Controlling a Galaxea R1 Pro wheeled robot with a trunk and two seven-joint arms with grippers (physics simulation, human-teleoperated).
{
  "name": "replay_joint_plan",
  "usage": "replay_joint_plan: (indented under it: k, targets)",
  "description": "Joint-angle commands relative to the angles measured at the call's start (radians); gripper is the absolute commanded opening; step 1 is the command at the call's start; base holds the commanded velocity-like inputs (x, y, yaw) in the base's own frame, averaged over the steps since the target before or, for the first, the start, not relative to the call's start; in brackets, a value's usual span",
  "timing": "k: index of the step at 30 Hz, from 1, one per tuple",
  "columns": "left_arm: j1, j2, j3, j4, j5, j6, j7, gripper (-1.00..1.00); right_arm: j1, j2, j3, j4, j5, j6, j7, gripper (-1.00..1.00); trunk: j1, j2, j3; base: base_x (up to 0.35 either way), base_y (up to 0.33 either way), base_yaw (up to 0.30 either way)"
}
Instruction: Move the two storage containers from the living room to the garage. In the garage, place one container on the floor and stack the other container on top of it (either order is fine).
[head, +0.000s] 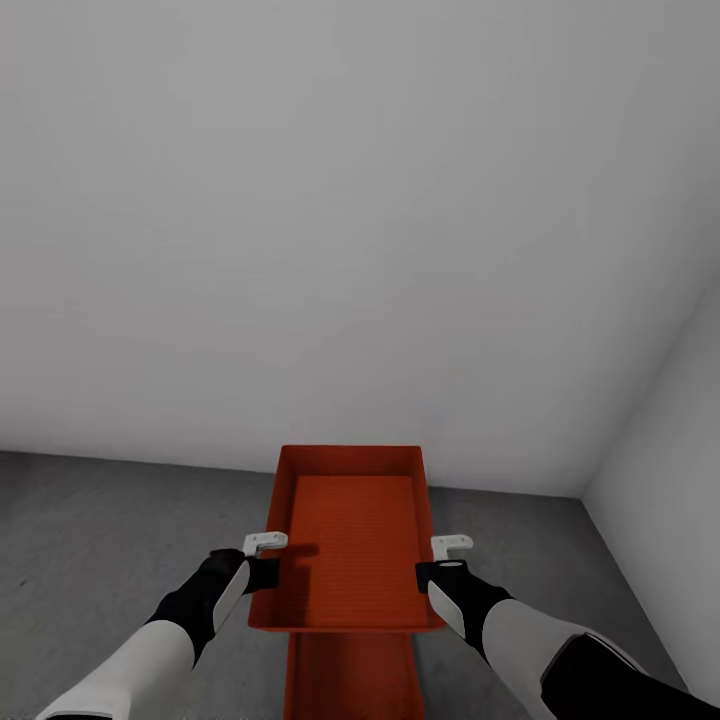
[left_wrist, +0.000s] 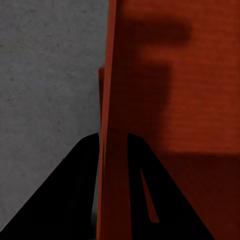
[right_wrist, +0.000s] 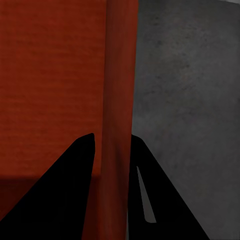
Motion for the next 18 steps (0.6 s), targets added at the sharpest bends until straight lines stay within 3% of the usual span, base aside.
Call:
replay_joint_plan:
  k: [1,18]
  targets:
    - [0.000,0.000,-0.005,-0.003,-0.036,-0.034,0.021,-1.00,-0.001,0.000,0.017,0.002,-0.015,0.007,-0.007,-1.00,0.001,-0.002,-0.004,0.000,0.000,0.000]
    - [0.000,0.000,-0.005,-0.003,-0.034,-0.029,0.021,-1.00,-0.001,-0.003,0.017,0.002,-0.015,0.007,-0.007,-1.00,0.001,-0.002,-0.031,0.000,0.000,0.000]
